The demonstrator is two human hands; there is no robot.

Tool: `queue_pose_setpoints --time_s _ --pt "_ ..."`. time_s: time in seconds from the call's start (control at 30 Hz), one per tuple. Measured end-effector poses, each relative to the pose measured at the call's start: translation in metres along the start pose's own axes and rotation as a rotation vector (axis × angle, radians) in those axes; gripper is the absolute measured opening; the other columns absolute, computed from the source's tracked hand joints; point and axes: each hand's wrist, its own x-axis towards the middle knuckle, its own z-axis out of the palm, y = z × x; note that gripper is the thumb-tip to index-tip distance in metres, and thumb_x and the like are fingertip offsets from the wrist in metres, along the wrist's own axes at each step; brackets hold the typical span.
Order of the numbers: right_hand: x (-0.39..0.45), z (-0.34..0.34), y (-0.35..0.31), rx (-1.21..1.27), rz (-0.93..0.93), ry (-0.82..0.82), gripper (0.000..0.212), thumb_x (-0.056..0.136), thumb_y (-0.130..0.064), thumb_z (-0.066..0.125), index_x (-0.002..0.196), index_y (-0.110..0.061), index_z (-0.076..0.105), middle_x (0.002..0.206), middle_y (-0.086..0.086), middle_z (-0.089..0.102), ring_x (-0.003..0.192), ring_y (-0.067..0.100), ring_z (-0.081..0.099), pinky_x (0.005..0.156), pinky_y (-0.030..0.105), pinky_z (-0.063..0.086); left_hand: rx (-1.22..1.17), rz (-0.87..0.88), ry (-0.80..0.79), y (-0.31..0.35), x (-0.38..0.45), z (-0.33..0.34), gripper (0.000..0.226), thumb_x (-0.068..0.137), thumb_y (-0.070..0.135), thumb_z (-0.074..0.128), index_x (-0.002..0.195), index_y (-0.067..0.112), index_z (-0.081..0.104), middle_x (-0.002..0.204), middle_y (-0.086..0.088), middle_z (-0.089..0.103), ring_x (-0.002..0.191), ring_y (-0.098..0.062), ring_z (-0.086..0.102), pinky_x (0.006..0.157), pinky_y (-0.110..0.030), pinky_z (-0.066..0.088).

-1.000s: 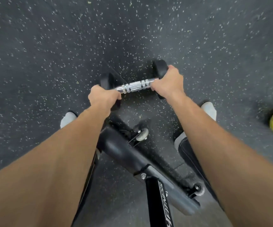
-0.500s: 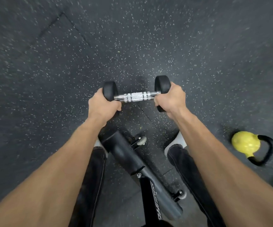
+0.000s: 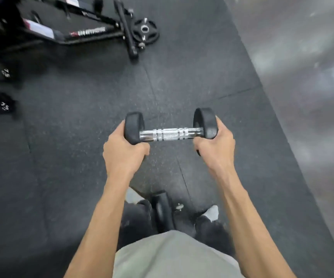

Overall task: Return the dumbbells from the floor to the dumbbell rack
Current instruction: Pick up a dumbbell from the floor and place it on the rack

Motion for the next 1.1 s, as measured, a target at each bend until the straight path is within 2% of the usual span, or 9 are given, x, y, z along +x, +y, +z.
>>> queue_pose_setpoints --time_s 0.13,0.27,0.5,0.6,0.7,0.77,0.87,1.0,1.1 --pt "-0.047 0.036 -0.123 0.101 -0.178 -0.004 0.03 0.067 -0.001 0.058 0.082 -0.028 0.059 0.056 -0.015 0.047 0.058 0.013 0.039 0.059 0.028 0.039 -0.048 0.171 0.149 0.045 -0.008 -0.126 0.041 0.059 0.009 0.077 0.093 0.03 0.065 0.07 0.011 0.066 0.063 -0.006 0.057 0.06 -0.029 0.046" --pt "-0.08 0.087 -0.233 0.181 -0.378 -0.064 0.036 0.065 0.0 0.058 0.083 -0.03 0.062 0.056 -0.016 0.049 0.06 0.015 0.039 0.06 0.03 0.039 -0.116 0.276 0.315 0.071 0.002 -0.242 0.042 0.059 0.01 0.075 0.094 0.032 0.065 0.063 0.009 0.065 0.055 -0.004 0.054 0.054 -0.021 0.043" --pt "-0.122 0.226 -0.373 0.301 -0.706 -0.224 0.037 0.064 0.002 0.063 0.09 -0.024 0.066 0.061 -0.019 0.055 0.059 0.007 0.045 0.062 0.025 0.041 -0.148 0.342 0.688 0.056 0.03 -0.414 0.039 0.056 0.016 0.076 0.091 0.028 0.065 0.069 0.009 0.066 0.069 -0.019 0.061 0.069 -0.037 0.056" --pt "-0.14 0.298 -0.417 0.371 -0.756 -0.34 0.043 0.065 0.004 0.064 0.098 -0.024 0.069 0.061 -0.019 0.057 0.058 0.004 0.047 0.063 0.023 0.043 -0.138 0.298 0.821 0.039 0.042 -0.483 0.039 0.054 0.018 0.073 0.09 0.03 0.064 0.068 0.008 0.064 0.069 -0.023 0.059 0.068 -0.042 0.058" --pt "-0.161 0.379 -0.471 0.418 -0.832 -0.513 0.037 0.064 0.003 0.064 0.092 -0.022 0.066 0.064 -0.012 0.057 0.059 0.009 0.047 0.061 0.029 0.046 -0.15 0.227 0.988 0.024 0.057 -0.557 0.036 0.053 0.015 0.073 0.086 0.025 0.062 0.071 0.005 0.066 0.071 -0.026 0.062 0.066 -0.045 0.059" --pt "-0.187 0.431 -0.506 0.384 -0.892 -0.633 0.035 0.065 0.002 0.065 0.091 -0.021 0.065 0.064 -0.01 0.054 0.058 0.01 0.044 0.059 0.029 0.044 -0.172 0.148 1.098 0.01 0.059 -0.603 0.036 0.054 0.013 0.076 0.086 0.023 0.064 0.074 0.002 0.068 0.07 -0.022 0.061 0.064 -0.041 0.057" --pt "-0.23 0.509 -0.557 0.386 -0.984 -0.81 0.046 0.067 0.001 0.064 0.103 -0.029 0.069 0.062 -0.016 0.054 0.058 0.01 0.045 0.057 0.027 0.044 -0.264 0.082 1.275 -0.023 0.067 -0.67 0.04 0.052 0.013 0.076 0.09 0.022 0.067 0.075 -0.003 0.067 0.062 -0.015 0.049 0.058 -0.035 0.049" --pt "-0.304 0.607 -0.602 0.361 -1.074 -0.983 0.05 0.069 0.001 0.068 0.113 -0.024 0.07 0.065 -0.018 0.059 0.058 0.004 0.051 0.057 0.015 0.041 -0.356 -0.008 1.452 -0.075 0.067 -0.753 0.046 0.052 0.01 0.077 0.094 0.027 0.071 0.067 0.012 0.063 0.06 -0.011 0.049 0.054 -0.024 0.045" --pt "-0.359 0.686 -0.623 0.355 -1.133 -1.102 0.05 0.068 0.001 0.069 0.111 -0.025 0.069 0.068 -0.013 0.059 0.057 0.005 0.05 0.056 0.018 0.042 -0.36 -0.059 1.565 -0.122 0.07 -0.818 0.047 0.052 0.008 0.079 0.093 0.031 0.07 0.07 0.006 0.066 0.061 -0.014 0.051 0.054 -0.024 0.045"
